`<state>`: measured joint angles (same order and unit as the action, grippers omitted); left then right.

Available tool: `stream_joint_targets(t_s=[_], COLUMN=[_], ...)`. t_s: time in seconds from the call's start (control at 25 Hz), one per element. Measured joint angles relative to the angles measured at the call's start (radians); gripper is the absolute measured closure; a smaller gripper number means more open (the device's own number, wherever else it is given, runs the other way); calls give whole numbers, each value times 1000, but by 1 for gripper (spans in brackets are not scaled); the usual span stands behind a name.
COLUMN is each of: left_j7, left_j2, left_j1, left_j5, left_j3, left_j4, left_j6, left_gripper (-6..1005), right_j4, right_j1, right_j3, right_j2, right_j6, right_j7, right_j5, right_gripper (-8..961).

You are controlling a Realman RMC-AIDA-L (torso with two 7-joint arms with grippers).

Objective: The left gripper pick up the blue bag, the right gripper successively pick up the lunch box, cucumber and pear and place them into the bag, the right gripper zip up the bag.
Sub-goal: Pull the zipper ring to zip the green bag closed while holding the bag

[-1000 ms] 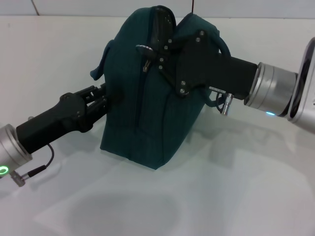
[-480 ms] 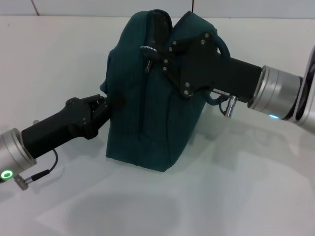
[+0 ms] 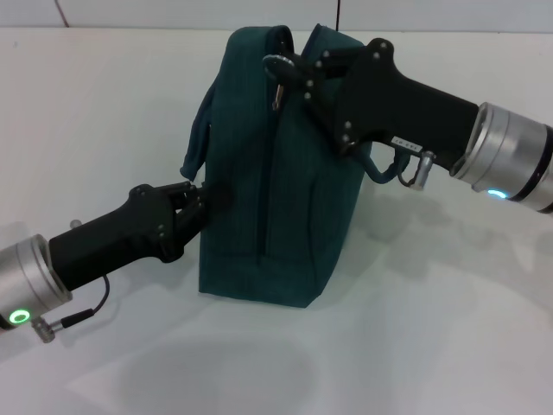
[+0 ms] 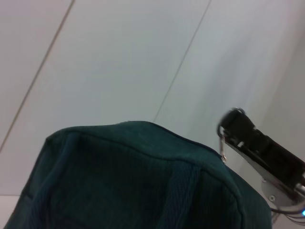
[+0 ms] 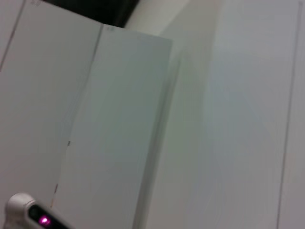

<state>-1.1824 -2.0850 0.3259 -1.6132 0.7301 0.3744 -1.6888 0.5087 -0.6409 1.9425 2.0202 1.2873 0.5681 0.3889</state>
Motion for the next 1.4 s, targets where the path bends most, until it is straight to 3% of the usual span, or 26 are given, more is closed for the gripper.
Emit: stream_joint_targets(t_s=[0.6, 1.4], left_j7=[36, 72], left_j2=[5, 4], left_j1=[-14, -26], left_j5=[-24, -53], left_j3=[44, 45], left_j4=[8, 2], left_j6=[-100, -87], left_gripper=[942, 943], right_j4=[-18, 2], right_j1=[-2, -23], right_j3=[-21, -41], right_j2=[-1, -1], right_j6=[-55, -56], right_j7=[66, 60], right_j5=[8, 5], right_gripper=[941, 940])
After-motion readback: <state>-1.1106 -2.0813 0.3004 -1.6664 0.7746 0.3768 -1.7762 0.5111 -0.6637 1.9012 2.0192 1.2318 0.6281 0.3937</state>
